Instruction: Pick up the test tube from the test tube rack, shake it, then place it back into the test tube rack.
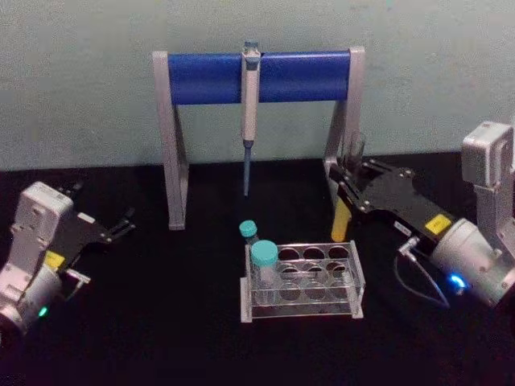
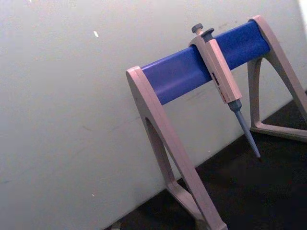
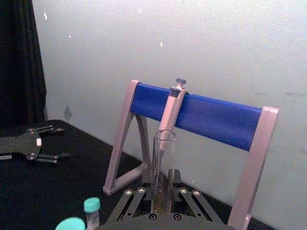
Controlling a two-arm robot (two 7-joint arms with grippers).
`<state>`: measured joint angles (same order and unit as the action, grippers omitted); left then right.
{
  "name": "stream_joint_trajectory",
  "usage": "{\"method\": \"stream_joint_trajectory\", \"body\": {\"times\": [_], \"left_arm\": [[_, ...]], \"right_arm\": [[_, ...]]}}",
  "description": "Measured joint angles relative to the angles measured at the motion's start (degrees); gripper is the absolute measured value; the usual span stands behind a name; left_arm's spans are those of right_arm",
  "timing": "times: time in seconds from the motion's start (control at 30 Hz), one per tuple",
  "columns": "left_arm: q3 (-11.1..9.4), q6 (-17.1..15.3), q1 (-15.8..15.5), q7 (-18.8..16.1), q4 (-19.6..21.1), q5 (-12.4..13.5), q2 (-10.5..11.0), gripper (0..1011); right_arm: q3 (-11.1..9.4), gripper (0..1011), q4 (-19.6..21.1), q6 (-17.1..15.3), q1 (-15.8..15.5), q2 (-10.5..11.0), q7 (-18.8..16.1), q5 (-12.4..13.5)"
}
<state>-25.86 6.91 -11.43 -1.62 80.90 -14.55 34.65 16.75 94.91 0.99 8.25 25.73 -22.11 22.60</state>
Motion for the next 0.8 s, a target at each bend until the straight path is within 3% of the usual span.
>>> {"method": "stream_joint_trajectory", "body": {"times": [0.23,0.4,0.8], "left_arm": [[0.0,0.0,0.0,0.0,0.0,0.0,0.0,1001],[0.0,0.0,0.0,0.0,0.0,0.0,0.0,1001],[0.0,0.0,0.0,0.0,0.0,0.0,0.0,1001]], "right_arm": [[-0.7,235,3.2,-0.6,-3.3,1.4,-0.2,0.1],[0.1,235,4.5,-0.8,-4.5,1.7,-1.5,0.5],[3.5,235,1.0,-0.5,-0.5,-0.5,-4.0,1.6]]}}
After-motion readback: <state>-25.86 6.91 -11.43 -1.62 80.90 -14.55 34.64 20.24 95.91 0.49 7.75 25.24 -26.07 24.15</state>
